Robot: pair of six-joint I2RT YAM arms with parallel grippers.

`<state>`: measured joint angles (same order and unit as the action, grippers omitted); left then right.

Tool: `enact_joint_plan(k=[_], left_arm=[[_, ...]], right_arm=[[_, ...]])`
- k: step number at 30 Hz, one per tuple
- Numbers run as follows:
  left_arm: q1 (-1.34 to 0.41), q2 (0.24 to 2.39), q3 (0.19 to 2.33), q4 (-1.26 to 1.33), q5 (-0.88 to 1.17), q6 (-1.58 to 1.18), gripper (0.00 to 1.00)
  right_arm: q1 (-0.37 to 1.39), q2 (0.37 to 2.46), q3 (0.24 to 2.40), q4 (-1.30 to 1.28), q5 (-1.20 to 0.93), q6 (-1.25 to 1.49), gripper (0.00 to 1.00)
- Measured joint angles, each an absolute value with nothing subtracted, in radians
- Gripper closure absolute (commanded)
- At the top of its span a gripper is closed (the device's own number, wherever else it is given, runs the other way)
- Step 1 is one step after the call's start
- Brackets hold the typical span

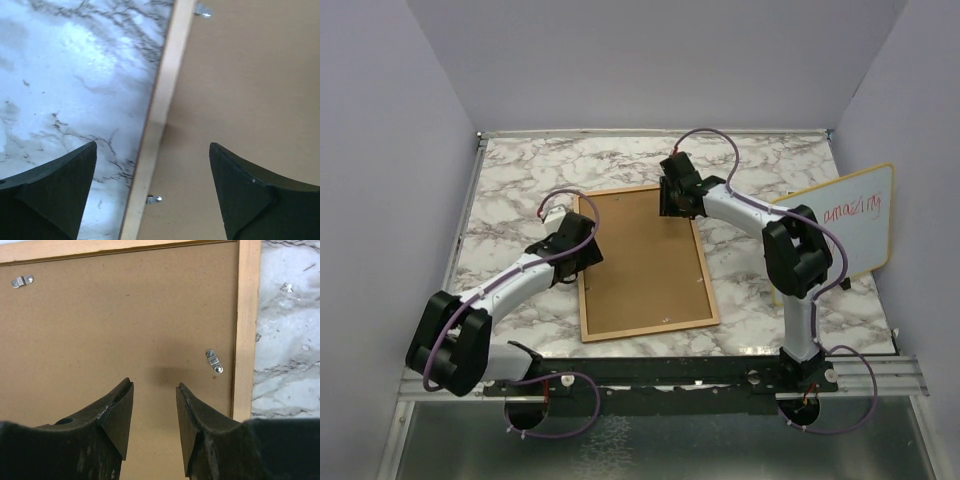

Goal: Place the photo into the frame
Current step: Install the photo frame at the center of the board.

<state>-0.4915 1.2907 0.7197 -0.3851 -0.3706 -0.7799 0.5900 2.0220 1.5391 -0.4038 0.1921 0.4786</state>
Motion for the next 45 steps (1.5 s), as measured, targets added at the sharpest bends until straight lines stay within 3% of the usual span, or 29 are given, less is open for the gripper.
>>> enact_joint_plan(k=[9,15,45], left_arm=[[-0.374,1.323,0.635,-0.341,-0.253,-0.792,0.5],[-0.356,1.339,0.63,-0.297,-0.194,-0.788,0.62],[-0.342,1.347,0.63,-0.274,-0.149,-0.78,0.67]], right_arm=[[0.569,2.093,1.57,-0.402,0.118,0.451,0.56],[0.556,2.122,1.591,-0.406,0.102,0.451,0.56],[0.495,2.167,1.671,-0.494,0.117,0.498,0.56]])
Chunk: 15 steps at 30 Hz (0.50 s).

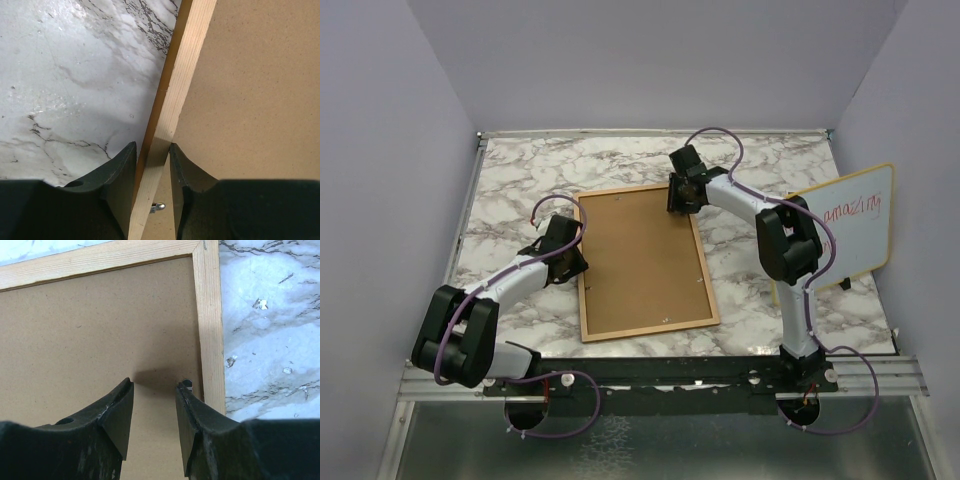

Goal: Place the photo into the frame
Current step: Install the photo frame at the center of the board.

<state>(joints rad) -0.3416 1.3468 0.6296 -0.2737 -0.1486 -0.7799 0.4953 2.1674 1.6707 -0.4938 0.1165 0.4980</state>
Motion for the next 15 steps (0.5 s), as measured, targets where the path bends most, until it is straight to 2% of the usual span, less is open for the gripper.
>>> enact_joint_plan(k=[15], left_arm=[[-0.341,1.351,0.63,-0.27,-0.146,-0.773,0.67]], right_arm=[[0.49,2.163,1.657,-0.487,0.119,0.523,0.56]])
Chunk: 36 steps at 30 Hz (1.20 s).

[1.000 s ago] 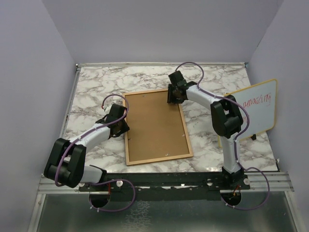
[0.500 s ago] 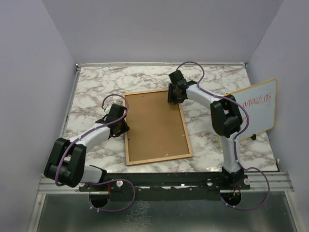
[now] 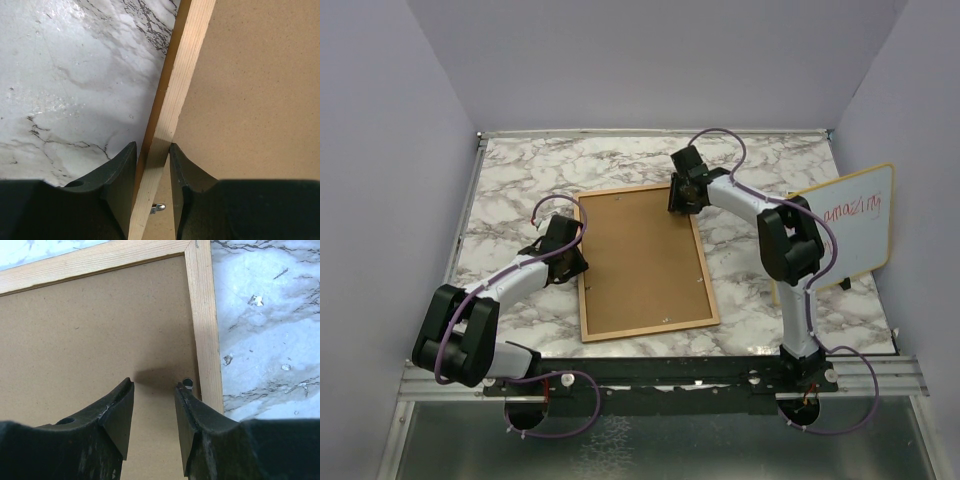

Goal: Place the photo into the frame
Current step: Install the photo frame at the center of the board.

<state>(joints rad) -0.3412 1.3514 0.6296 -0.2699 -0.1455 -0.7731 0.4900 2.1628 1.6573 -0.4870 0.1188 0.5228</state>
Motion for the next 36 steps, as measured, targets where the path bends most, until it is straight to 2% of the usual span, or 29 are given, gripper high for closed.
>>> enact_joint_plan(k=[21,36], left_arm=[[-0.341,1.355,0.63,-0.257,-0.134,-0.773,0.69],[-0.34,1.358,0.63,-0.247,-0.119,-0.773,0.71]], right_arm=[[0.473,2.114,1.576,-0.442,0.114,0.551,0.49],[0.456,2.074,1.512,-0.407,0.094,0.557,0.5]])
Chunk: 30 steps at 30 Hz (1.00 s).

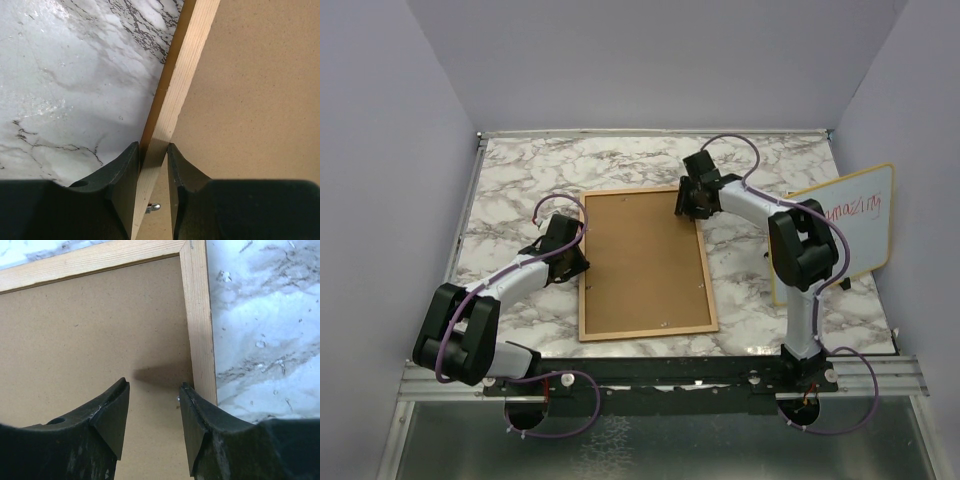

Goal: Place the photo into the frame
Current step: Install the photo frame at the center of the board, then adjust the photo frame at the center of the board.

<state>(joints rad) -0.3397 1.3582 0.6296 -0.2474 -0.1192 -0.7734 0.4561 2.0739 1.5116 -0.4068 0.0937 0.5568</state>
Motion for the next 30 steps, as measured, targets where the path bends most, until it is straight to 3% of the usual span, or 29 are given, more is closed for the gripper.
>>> enact_joint_plan(k=[9,15,19,22,30], left_arm=[[-0.339,1.361,0.63,-0.239,-0.107,-0.77,0.7],[-0.332,1.361,0.63,-0.237,-0.075,-0.76,0.61],[-0.328,1.359,0.629,-0.236,-0.051,-0.756,0.61],[-0.328,1.356,0.619,-0.231,-0.022,-0.752,0.64],[-0.32,1.343,0.588,-0.197,0.038,-0.737,0.86]], right_arm=[[0.445,2.011,1.425,-0.405,0.069,0.548,0.5],[0.437,1.974,1.387,-0.405,0.057,0.529,0.5],[0.43,1.92,1.361,-0.405,0.052,0.517,0.49],[0.43,1.872,1.348,-0.402,0.045,0.511,0.49],[0.43,1.829,1.305,-0.36,0.011,0.507,0.49]])
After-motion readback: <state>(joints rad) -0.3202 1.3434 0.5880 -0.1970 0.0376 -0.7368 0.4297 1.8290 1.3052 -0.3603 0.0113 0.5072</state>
